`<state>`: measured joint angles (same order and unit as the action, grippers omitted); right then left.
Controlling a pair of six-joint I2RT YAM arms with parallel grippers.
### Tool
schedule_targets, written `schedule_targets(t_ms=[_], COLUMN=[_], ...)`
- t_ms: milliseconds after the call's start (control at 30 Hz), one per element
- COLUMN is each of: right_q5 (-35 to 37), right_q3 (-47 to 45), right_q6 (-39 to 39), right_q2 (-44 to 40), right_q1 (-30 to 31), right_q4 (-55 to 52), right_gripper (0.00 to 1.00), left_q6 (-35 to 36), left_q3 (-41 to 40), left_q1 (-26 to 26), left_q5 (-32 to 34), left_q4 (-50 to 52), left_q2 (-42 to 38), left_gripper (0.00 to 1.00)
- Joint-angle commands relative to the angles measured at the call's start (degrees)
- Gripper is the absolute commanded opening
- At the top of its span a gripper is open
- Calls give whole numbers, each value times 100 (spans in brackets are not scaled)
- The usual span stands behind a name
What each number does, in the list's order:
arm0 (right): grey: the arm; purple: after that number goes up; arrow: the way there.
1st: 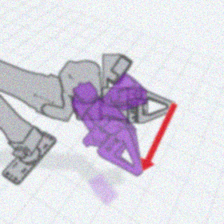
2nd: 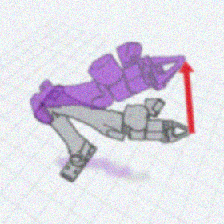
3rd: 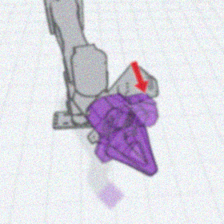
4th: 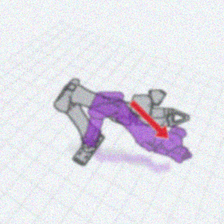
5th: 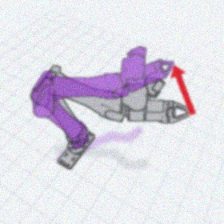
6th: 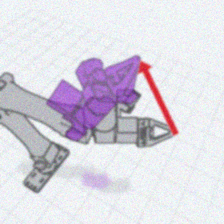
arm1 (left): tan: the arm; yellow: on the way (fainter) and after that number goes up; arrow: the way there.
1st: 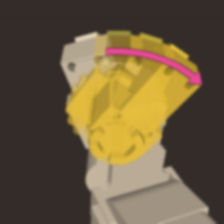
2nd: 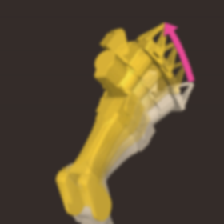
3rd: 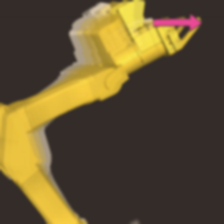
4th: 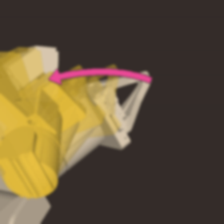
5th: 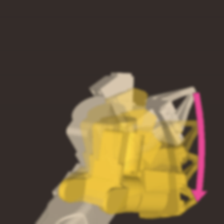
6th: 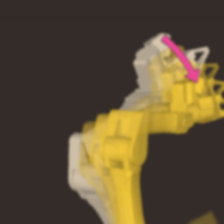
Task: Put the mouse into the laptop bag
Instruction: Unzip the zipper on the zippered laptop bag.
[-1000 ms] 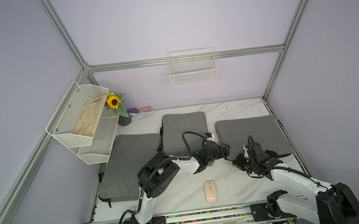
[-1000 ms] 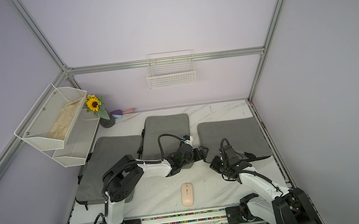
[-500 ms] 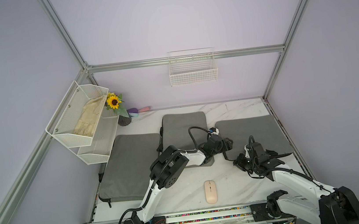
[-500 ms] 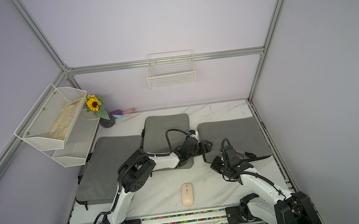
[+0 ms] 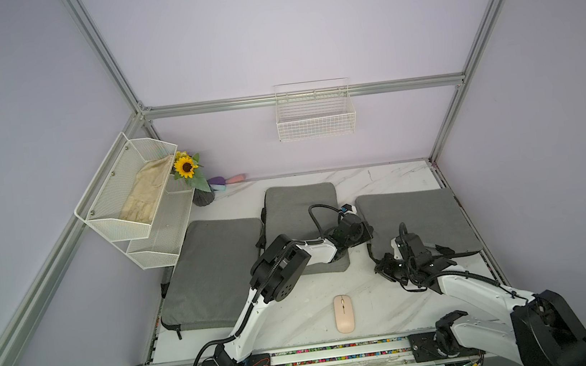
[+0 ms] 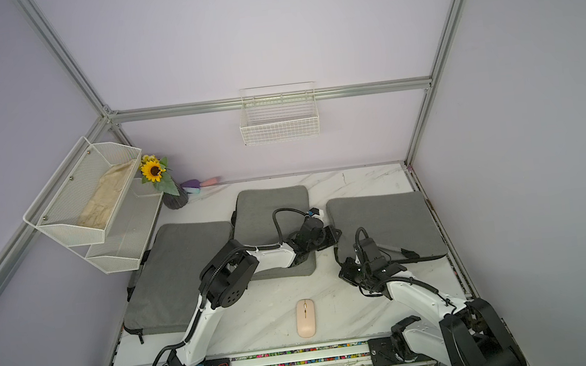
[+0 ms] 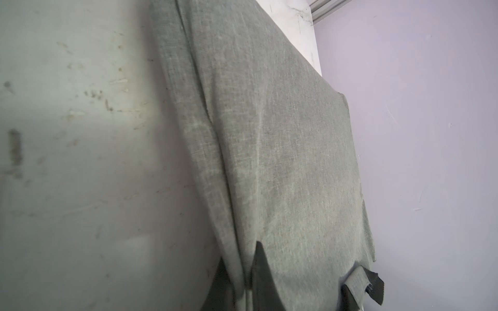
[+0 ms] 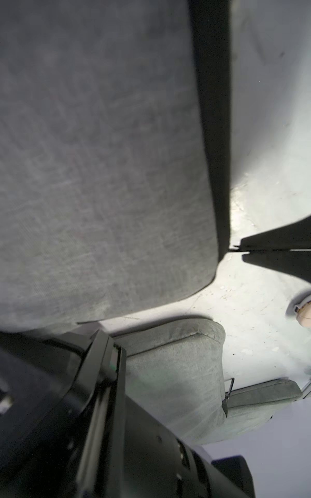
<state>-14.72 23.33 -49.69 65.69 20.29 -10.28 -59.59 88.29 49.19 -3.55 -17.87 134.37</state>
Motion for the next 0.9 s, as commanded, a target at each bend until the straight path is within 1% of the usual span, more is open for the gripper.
schedule_targets(t_ms=[0, 167, 333, 533, 633, 867], right_q5=[-374, -401, -359, -328, -112, 646], right_q3=[167, 448, 623, 877, 914, 1071], right_q6=[-162, -470, -838, -1133, -1389, -1729], right_q2=[150, 401, 757, 973, 930, 750], right_q1=[264, 274, 274, 273, 273, 273], right_q4=[564, 909, 1196, 1143, 1057, 588], right_gripper=[0, 0, 0, 0, 0, 0], left_q6=[-99, -119, -341, -426, -516, -813], left_q3=[225, -17, -599, -1007, -1233, -1872], left_q1=[76, 298, 456, 611, 618, 645], left_q5=[283, 556, 656, 979, 1012, 1183], left_q4=[589, 463, -174, -396, -564, -1056], left_q2=[-36, -154, -300, -499, -609, -869], left_gripper=[0, 0, 0, 0, 0, 0])
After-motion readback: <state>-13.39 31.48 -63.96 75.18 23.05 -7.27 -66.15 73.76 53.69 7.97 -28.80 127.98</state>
